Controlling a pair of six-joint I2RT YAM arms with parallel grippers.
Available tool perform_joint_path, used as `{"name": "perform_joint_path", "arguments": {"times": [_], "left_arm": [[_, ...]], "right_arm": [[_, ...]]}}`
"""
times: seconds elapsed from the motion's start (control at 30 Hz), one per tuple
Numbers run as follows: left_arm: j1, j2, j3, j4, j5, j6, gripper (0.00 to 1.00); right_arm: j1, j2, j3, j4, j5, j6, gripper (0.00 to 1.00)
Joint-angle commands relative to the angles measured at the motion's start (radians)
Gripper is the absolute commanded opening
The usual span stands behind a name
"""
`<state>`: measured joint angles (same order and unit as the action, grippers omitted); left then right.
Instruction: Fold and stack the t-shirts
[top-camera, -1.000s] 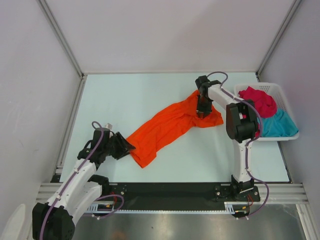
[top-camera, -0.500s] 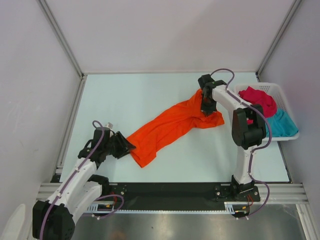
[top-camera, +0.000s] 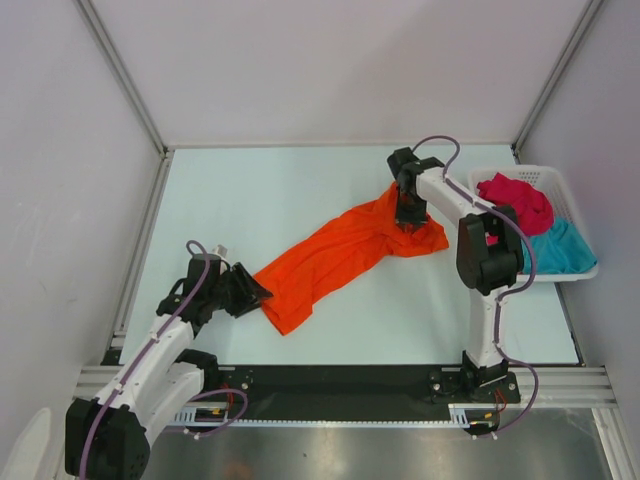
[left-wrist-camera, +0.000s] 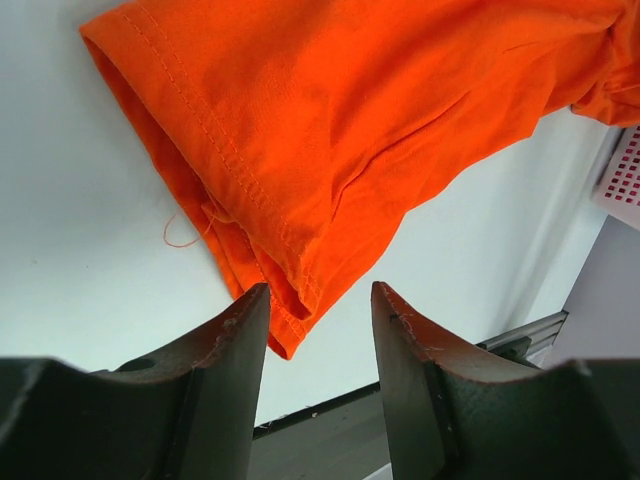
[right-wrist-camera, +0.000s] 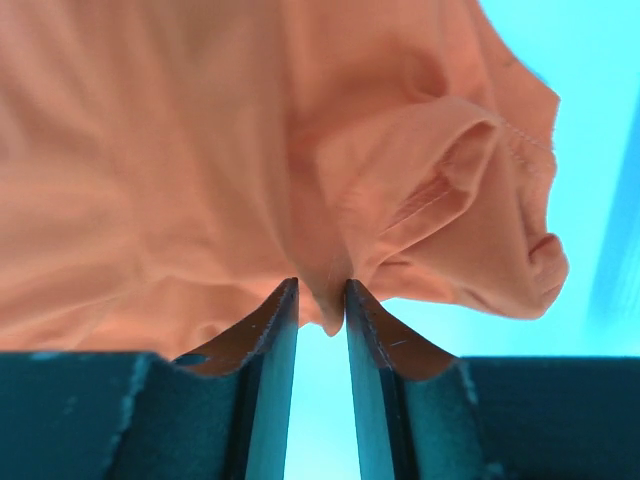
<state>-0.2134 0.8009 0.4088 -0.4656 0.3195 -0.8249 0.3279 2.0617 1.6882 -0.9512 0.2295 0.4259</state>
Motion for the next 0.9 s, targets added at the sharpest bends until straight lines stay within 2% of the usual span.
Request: {"name": "perform_joint_path", "arguments": {"times": [0.0, 0.27, 0.6, 0.87], "left_arm": [[-0.001, 0.007, 0.033, 0.015, 0.007, 0.027, 0.51], [-0.001, 0.006, 0.042, 0.002, -0.007, 0.026, 0.51], [0.0, 0.009, 0.061, -0.03, -0.03, 0.032, 0.51], [0.002, 0.082, 0.104, -0.019, -0.046, 0.044, 0.51]], "right_arm": [[0.037, -0.023, 0.097, -0.046, 0.05, 0.005, 0.32], [0.001, 0.012, 0.217, -0.057, 0.05, -0.032, 0.4], [-0.116, 0.308, 0.577, -0.138, -0.004, -0.065, 0.41], [-0.162, 0.414, 0.604, -0.127, -0.025, -0.091, 0.41]]}}
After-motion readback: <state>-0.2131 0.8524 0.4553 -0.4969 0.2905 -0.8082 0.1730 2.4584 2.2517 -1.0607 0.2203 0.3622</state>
